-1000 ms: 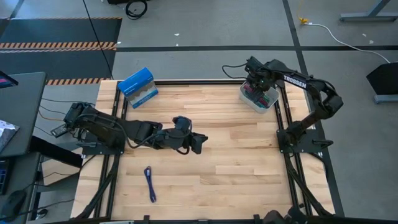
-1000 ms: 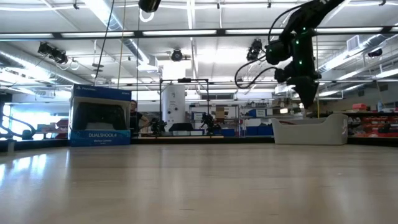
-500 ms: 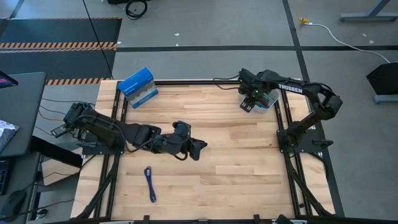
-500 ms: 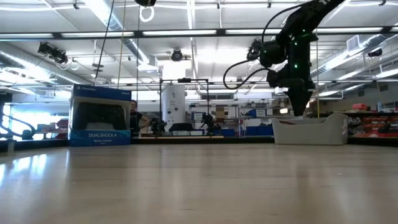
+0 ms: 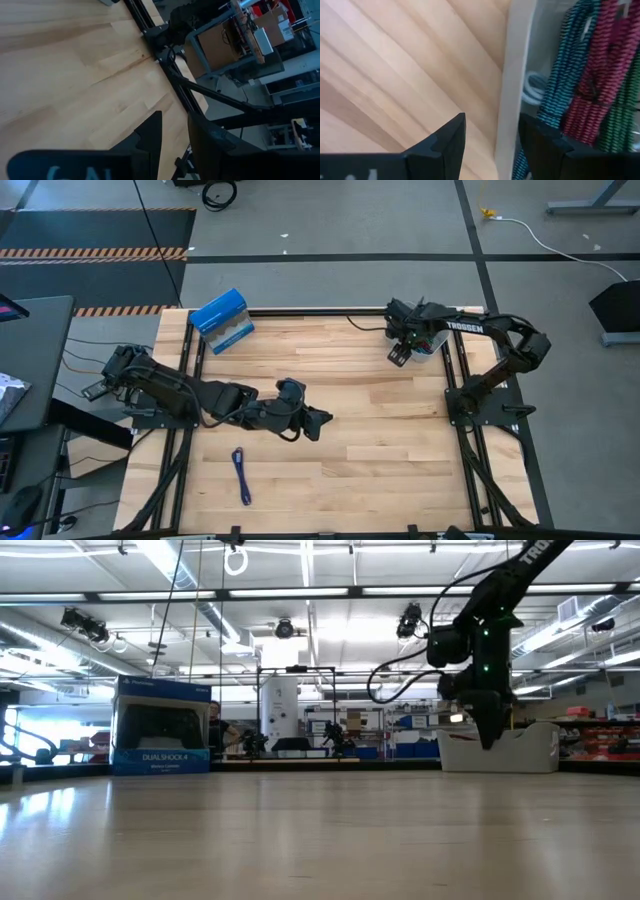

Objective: Pick and place USB-C Cables
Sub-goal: Move the bin to the center of the table

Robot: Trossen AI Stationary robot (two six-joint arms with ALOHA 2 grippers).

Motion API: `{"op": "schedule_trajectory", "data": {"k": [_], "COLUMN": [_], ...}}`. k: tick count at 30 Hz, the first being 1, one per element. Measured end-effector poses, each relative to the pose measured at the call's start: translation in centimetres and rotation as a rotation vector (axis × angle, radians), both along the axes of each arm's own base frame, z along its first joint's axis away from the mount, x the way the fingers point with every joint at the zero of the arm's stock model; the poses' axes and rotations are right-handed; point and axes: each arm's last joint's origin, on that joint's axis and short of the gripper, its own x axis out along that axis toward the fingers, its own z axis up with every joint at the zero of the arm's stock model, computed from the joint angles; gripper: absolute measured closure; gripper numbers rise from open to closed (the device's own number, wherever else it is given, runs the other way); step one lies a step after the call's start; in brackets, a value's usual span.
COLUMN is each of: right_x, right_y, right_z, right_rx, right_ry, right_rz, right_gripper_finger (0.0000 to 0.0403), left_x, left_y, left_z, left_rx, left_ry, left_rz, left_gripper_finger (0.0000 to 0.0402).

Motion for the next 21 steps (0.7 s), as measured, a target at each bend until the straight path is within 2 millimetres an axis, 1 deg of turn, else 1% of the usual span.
{"op": "schedule_trajectory", "data": {"k": [3,6,9,13,14,15,18,21], "right_x": [0.1,0.4,0.9,1.9,2.2,2.6,3.9,5.1], "right_y": [0.3,0.8,1.6,3.1,3.7,4.3,6.8,10.0], "right_z": [-0.3,-0.4,-0.4,-0.4,-0.4,-0.4,-0.4,-0.4], "right_rx": [0.009,0.013,0.026,0.073,0.097,0.12,0.173,0.208], "right_ry": [-0.008,-0.004,-0.003,-0.019,-0.034,-0.048,-0.076,-0.084], "right_rz": [0.014,0.039,0.063,0.072,0.076,0.087,0.135,0.201], "right_gripper_finger": [0.0224,0.0248,0.0288,0.0362,0.0381,0.039,0.039,0.0396], "left_x": [0.0,0.0,0.0,0.0,0.0,0.0,0.0,0.0], "left_y": [0.0,0.0,0.0,0.0,0.0,0.0,0.0,0.1], "left_z": [0.0,0.0,0.0,0.0,0.0,0.0,0.0,0.0], "left_rx": [-0.015,-0.015,-0.015,-0.007,-0.007,-0.002,0.016,0.018], "left_ry": [-0.002,-0.002,-0.002,0.0,0.0,0.002,0.005,0.006], "left_rz": [0.007,0.008,0.007,0.004,0.004,0.002,-0.005,-0.007], "left_gripper_finger": [0.0301,0.0301,0.0301,0.0301,0.0301,0.0301,0.0301,0.0301]}}
